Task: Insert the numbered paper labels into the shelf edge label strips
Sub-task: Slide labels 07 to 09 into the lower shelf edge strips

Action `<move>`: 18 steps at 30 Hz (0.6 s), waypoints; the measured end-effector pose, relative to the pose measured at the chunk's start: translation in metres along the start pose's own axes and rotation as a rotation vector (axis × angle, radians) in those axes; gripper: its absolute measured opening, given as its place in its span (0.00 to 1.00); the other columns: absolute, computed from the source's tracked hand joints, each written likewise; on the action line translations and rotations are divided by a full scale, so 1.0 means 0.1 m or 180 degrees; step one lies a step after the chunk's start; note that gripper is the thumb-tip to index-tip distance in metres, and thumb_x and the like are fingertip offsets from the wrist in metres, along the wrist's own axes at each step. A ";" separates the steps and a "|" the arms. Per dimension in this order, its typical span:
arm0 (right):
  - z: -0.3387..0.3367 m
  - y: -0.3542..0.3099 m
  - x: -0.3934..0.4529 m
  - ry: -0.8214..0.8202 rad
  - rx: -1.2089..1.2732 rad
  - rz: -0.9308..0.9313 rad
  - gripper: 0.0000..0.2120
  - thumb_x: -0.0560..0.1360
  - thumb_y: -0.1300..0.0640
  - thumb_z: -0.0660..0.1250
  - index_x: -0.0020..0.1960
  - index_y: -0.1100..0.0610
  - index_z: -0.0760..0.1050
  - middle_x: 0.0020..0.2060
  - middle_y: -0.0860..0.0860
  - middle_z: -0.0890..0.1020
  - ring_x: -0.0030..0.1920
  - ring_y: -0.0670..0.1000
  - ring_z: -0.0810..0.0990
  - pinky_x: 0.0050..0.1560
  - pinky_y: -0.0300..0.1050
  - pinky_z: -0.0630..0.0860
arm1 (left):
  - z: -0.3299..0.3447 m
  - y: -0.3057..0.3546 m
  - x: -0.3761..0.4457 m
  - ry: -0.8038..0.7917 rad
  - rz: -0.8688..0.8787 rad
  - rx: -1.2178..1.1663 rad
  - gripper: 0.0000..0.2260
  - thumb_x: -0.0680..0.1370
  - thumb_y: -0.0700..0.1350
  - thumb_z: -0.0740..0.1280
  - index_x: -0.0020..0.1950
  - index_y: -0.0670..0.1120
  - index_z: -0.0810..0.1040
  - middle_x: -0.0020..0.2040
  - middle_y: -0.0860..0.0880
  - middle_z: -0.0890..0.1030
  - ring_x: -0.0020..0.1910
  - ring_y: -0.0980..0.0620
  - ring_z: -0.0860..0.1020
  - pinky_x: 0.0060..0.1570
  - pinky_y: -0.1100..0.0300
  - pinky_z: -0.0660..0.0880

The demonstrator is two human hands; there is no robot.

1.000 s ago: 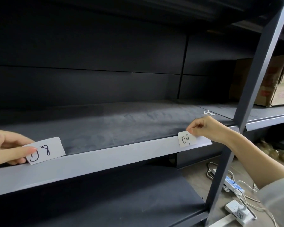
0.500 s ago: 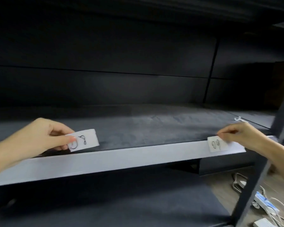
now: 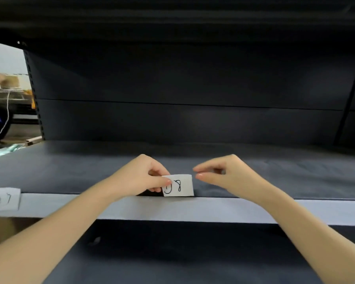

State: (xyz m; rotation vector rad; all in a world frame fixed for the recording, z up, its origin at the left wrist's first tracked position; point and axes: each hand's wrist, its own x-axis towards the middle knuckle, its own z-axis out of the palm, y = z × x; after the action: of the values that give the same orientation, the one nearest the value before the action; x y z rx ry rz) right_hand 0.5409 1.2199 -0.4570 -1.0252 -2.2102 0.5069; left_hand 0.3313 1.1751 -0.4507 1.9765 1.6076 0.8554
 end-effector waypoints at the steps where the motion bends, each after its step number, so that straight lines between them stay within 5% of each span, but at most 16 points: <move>1: 0.08 -0.06 0.04 -0.0037 0.0048 0.0001 0.07 0.73 0.55 0.68 0.49 0.50 0.83 0.31 0.35 0.79 0.33 0.43 0.69 0.31 0.28 0.68 | 0.00 -0.02 -0.02 -0.0033 -0.0005 -0.0006 0.06 0.74 0.42 0.68 0.39 0.51 0.82 0.30 0.57 0.81 0.28 0.64 0.77 0.32 0.72 0.75; 6: 0.18 -0.21 0.07 -0.0238 0.0055 0.0180 0.10 0.72 0.59 0.69 0.35 0.47 0.80 0.27 0.40 0.79 0.28 0.42 0.68 0.30 0.32 0.66 | 0.03 -0.07 -0.06 -0.0112 0.0156 -0.0127 0.05 0.74 0.42 0.68 0.40 0.50 0.82 0.35 0.53 0.82 0.33 0.60 0.78 0.45 0.60 0.78; 11: -0.02 -0.21 0.08 0.0086 0.0032 0.0412 0.11 0.73 0.60 0.68 0.34 0.48 0.78 0.35 0.44 0.82 0.41 0.47 0.79 0.41 0.36 0.73 | 0.11 -0.15 -0.08 0.0363 0.0445 0.0121 0.09 0.76 0.46 0.65 0.54 0.48 0.80 0.49 0.52 0.81 0.46 0.56 0.79 0.42 0.72 0.71; 16: -0.09 -0.11 0.05 0.0108 -0.0032 0.0634 0.12 0.73 0.61 0.67 0.33 0.49 0.78 0.35 0.44 0.82 0.43 0.50 0.80 0.40 0.34 0.73 | 0.31 -0.32 -0.23 0.0079 0.0909 0.1367 0.17 0.79 0.47 0.59 0.68 0.49 0.69 0.60 0.53 0.69 0.59 0.56 0.65 0.59 0.69 0.61; 18: -0.09 -0.10 0.05 0.0138 -0.0032 0.0693 0.12 0.73 0.61 0.67 0.33 0.49 0.78 0.35 0.45 0.82 0.45 0.54 0.82 0.43 0.41 0.76 | 0.36 -0.36 -0.28 0.0149 0.1036 0.1537 0.20 0.79 0.49 0.58 0.72 0.50 0.62 0.63 0.56 0.65 0.62 0.57 0.61 0.64 0.67 0.60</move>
State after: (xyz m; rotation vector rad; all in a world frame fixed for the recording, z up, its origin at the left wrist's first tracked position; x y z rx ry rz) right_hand 0.5398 1.2182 -0.4426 -1.2784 -2.0764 0.5639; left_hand 0.3282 1.1569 -0.5065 2.6260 1.6596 0.6702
